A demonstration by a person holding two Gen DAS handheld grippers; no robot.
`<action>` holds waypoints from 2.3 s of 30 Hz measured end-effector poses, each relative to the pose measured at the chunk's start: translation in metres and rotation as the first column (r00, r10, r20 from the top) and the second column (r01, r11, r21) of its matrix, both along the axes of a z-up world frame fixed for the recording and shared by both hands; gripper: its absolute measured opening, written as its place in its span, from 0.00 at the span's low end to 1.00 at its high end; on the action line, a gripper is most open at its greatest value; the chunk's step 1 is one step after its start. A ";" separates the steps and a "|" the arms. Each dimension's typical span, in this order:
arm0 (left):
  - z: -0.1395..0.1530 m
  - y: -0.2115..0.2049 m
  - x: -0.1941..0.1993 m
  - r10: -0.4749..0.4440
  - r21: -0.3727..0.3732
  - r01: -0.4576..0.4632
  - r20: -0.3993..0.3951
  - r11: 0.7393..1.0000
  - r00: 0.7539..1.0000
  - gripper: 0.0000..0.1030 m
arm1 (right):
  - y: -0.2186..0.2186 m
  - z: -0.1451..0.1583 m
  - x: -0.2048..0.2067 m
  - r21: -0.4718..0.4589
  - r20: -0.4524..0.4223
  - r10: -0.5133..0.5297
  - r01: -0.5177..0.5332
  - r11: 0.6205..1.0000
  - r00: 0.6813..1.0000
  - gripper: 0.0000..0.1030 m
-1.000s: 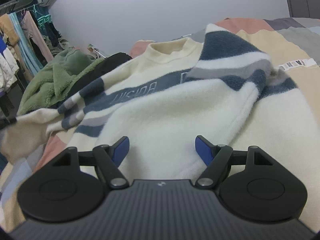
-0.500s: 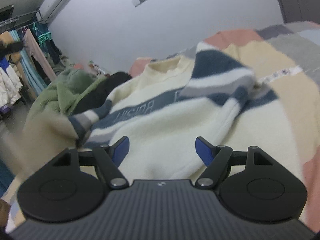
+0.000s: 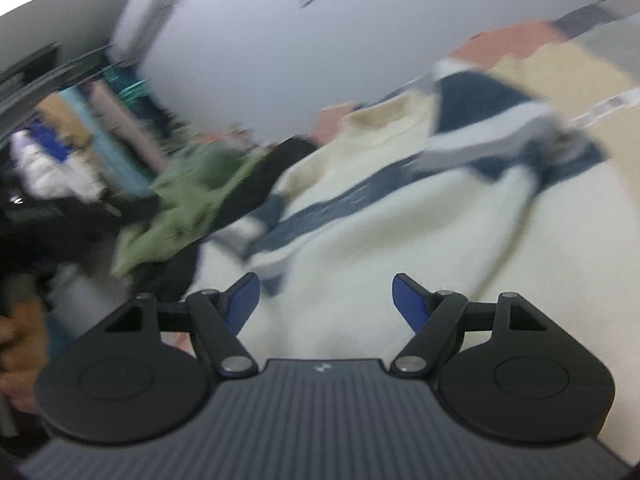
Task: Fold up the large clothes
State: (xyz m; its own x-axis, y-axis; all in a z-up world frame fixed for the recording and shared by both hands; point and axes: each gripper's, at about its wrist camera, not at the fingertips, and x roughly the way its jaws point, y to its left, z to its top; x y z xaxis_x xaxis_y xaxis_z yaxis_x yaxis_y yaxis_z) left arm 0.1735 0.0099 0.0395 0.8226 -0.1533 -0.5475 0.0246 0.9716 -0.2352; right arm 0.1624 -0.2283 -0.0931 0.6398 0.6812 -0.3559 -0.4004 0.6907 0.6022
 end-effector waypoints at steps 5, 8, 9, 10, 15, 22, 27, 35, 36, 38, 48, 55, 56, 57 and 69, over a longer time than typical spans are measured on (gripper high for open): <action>-0.025 0.027 -0.028 0.035 -0.080 -0.039 -0.048 0.996 0.998 0.02 | 0.029 -0.010 -0.001 0.054 -0.070 0.186 -0.182 0.982 0.980 0.59; -0.040 0.040 -0.040 0.046 -0.087 -0.053 -0.080 0.995 0.996 0.04 | 0.050 -0.021 -0.003 0.022 -0.105 0.250 -0.249 0.968 0.963 0.51; -0.047 0.044 -0.039 0.047 -0.095 -0.055 -0.092 0.994 0.995 0.05 | 0.056 -0.024 -0.004 -0.002 -0.114 0.259 -0.261 0.965 0.959 0.51; -0.053 0.049 -0.039 0.049 -0.111 -0.060 -0.101 0.992 0.994 0.06 | 0.061 -0.025 -0.005 -0.029 -0.115 0.263 -0.267 0.963 0.958 0.49; -0.074 0.073 -0.037 0.068 -0.158 -0.086 -0.118 0.984 0.991 0.30 | 0.081 -0.029 -0.006 -0.126 -0.124 0.294 -0.309 0.943 0.948 0.34; -0.083 0.105 -0.040 0.116 -0.172 -0.136 -0.123 0.976 0.986 0.37 | 0.081 0.008 -0.016 -0.191 -0.014 0.243 -0.242 0.952 0.970 0.13; -0.082 0.115 -0.045 0.117 -0.219 -0.141 -0.119 0.965 0.986 0.38 | 0.057 0.054 -0.021 -0.172 0.145 0.161 -0.136 0.976 0.976 0.12; -0.086 0.102 -0.043 0.089 -0.204 -0.116 -0.139 0.972 0.986 0.40 | -0.025 0.067 -0.009 -0.197 0.185 -0.193 0.228 0.953 0.964 0.12; -0.087 0.101 -0.043 0.090 -0.197 -0.118 -0.145 0.973 0.985 0.40 | -0.034 0.063 -0.006 -0.234 0.187 -0.245 0.286 0.929 0.951 0.12; -0.091 0.098 -0.041 0.092 -0.191 -0.122 -0.159 0.974 0.983 0.41 | -0.039 0.049 0.001 -0.347 0.201 -0.309 0.363 0.865 0.930 0.12; -0.113 0.095 -0.036 0.105 -0.168 -0.146 -0.230 0.975 0.967 0.60 | -0.065 -0.002 0.016 -0.328 -0.064 -0.418 0.376 0.867 0.906 0.32; -0.121 0.083 -0.041 0.087 -0.126 -0.119 -0.236 0.985 0.968 0.64 | -0.079 0.009 -0.023 -0.335 -0.074 -0.488 0.439 0.834 0.870 0.73; -0.122 0.082 -0.041 0.091 -0.113 -0.120 -0.235 0.986 0.968 0.64 | -0.082 0.007 -0.029 -0.351 -0.084 -0.506 0.449 0.821 0.859 0.73; -0.124 0.081 -0.042 0.093 -0.105 -0.120 -0.234 0.987 0.968 0.64 | -0.085 0.005 -0.035 -0.375 -0.097 -0.527 0.460 0.805 0.844 0.73; -0.149 0.075 -0.034 0.128 -0.105 -0.158 -0.246 0.982 0.961 0.40 | -0.106 -0.038 -0.044 -0.184 -0.398 -0.456 0.418 0.890 0.796 0.75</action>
